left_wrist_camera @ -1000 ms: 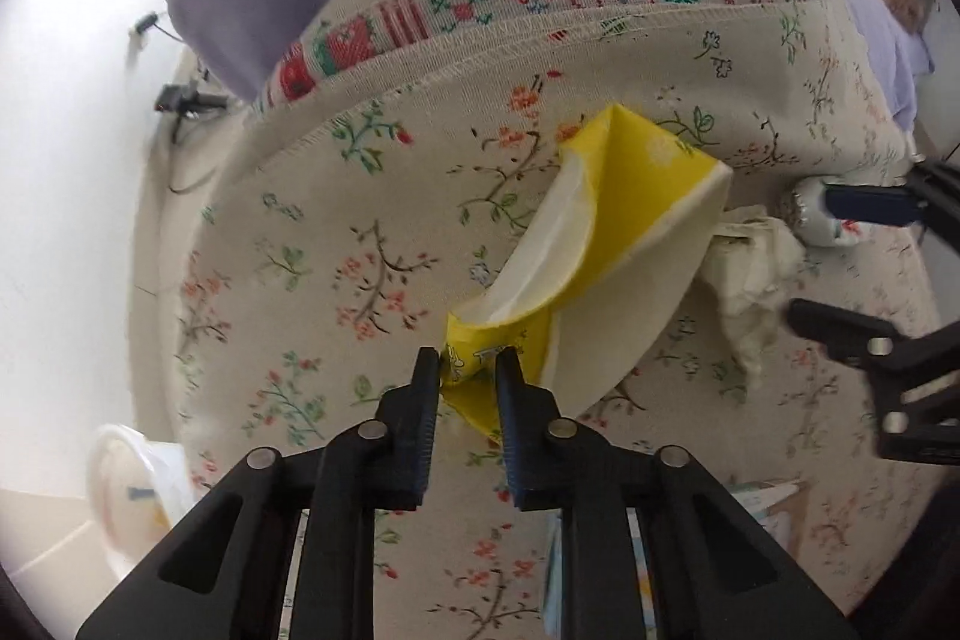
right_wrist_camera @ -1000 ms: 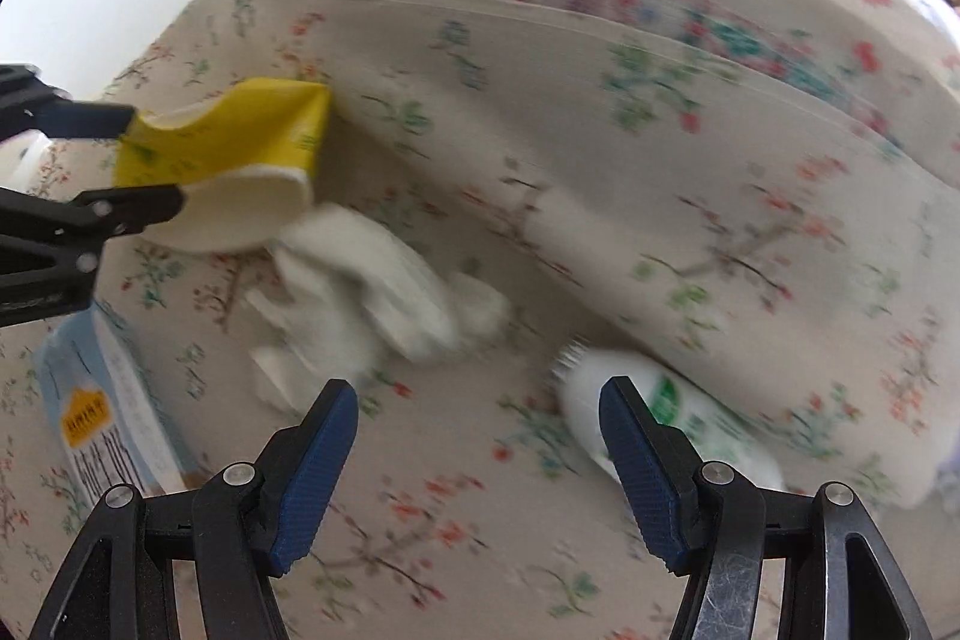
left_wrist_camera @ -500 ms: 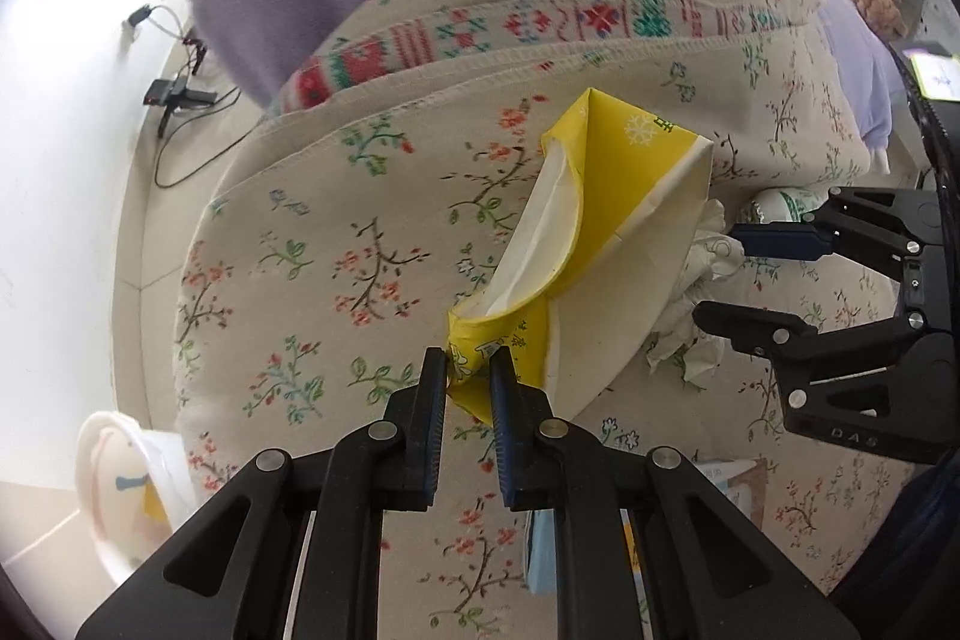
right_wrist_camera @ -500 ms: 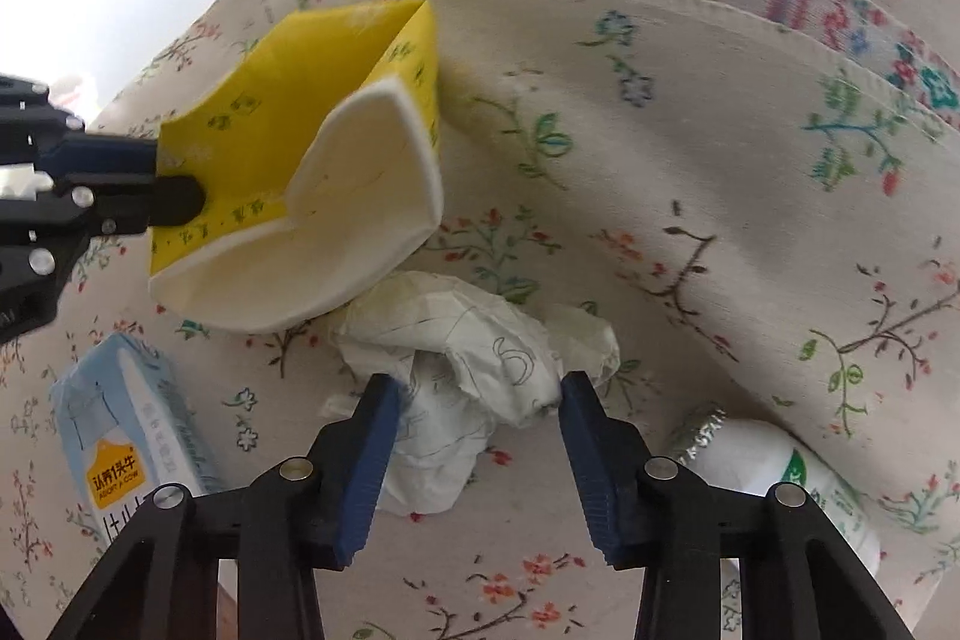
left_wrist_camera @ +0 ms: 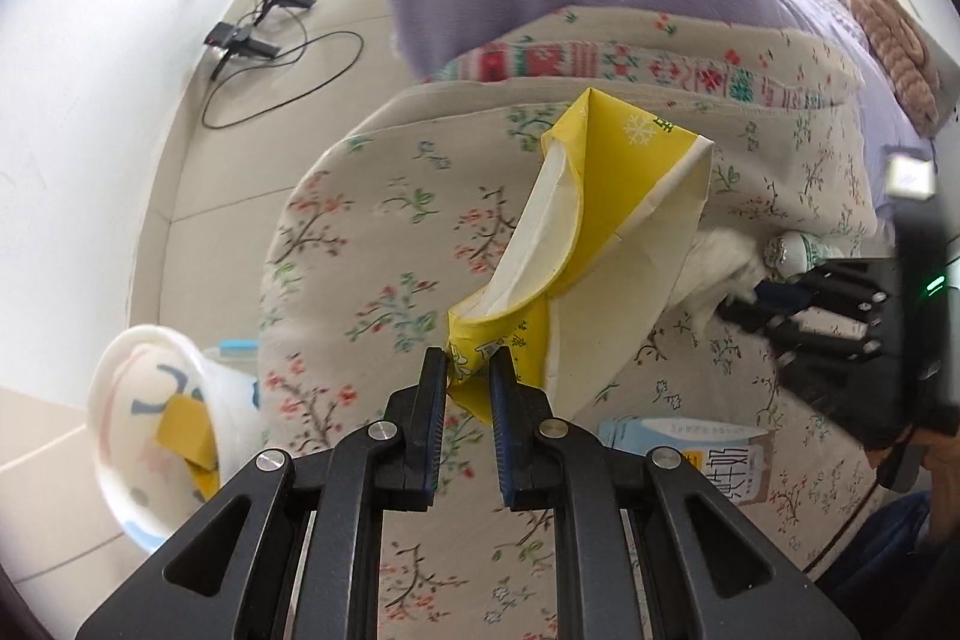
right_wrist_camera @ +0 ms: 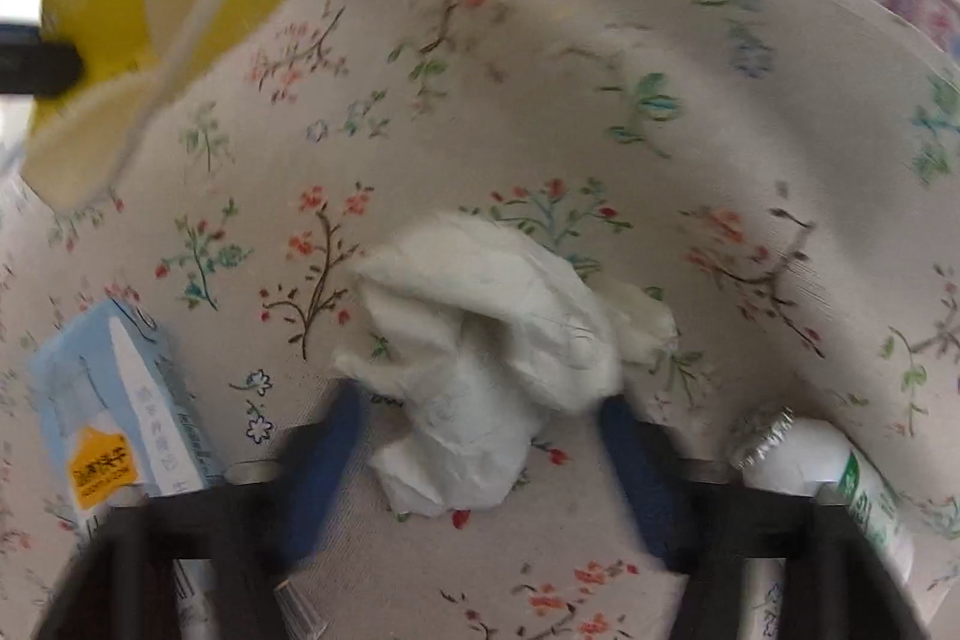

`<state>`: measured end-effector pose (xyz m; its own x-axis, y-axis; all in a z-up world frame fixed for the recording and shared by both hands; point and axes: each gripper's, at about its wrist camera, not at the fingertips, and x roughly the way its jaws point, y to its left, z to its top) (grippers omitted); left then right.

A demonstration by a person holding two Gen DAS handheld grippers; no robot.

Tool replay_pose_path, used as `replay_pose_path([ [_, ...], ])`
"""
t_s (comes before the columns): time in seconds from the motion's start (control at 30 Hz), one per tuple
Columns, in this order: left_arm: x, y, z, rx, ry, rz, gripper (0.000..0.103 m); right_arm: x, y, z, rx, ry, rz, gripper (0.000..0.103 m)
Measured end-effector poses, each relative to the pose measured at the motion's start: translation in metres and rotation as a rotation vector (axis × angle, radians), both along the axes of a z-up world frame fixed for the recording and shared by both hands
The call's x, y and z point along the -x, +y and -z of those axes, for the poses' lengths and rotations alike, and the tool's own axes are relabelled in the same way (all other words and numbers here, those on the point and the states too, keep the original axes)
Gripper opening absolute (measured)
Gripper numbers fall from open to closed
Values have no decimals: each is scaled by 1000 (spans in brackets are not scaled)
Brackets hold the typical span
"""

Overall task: Collect trash
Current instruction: 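Close the right tool on the crumpled white paper and lift it, then carry paper and yellow pack over the bin and open both tools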

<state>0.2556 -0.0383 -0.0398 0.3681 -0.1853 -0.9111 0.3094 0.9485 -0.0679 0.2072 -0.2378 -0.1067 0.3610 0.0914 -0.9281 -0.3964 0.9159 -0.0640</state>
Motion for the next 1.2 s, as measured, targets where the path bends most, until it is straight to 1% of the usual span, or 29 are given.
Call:
replay_pose_path([
  [0.03,-1,6,-1,9,-1,-7,15,-2,1,-1,-12,10,13,15],
  [0.07,-1,13,-5,17,-5,-18,15,-3,-1,-9,-53,1,40,14],
  [0.17,0,32,-12,37,-10,-48,15,-2,-1,-33,-133,-59,65,12],
  [0.27,2,54,-18,60,-10,-92,15,1,0,-47,-185,-85,90,12],
  [0.4,3,95,-24,78,-4,-185,15,11,16,-46,-196,-90,84,12],
  [0.5,5,137,-26,111,6,-285,15,19,26,-47,-216,-87,80,12],
  [0.57,7,166,-26,134,14,-356,15,23,41,-48,-248,-86,74,12],
  [0.67,13,200,-20,146,31,-442,15,28,56,-52,-297,-89,59,12],
  [0.73,17,213,-18,154,45,-470,15,27,72,-54,-323,-88,48,12],
  [0.8,20,228,-16,165,57,-492,15,32,75,-54,-338,-87,41,12],
  [0.9,23,240,-10,150,71,-515,15,32,93,-53,-352,-75,24,13],
  [1.0,26,251,-7,138,83,-536,15,35,120,-50,-376,-55,-8,13],
  [1.2,33,279,-10,117,65,-591,15,37,168,-44,-413,-26,-55,13],
])
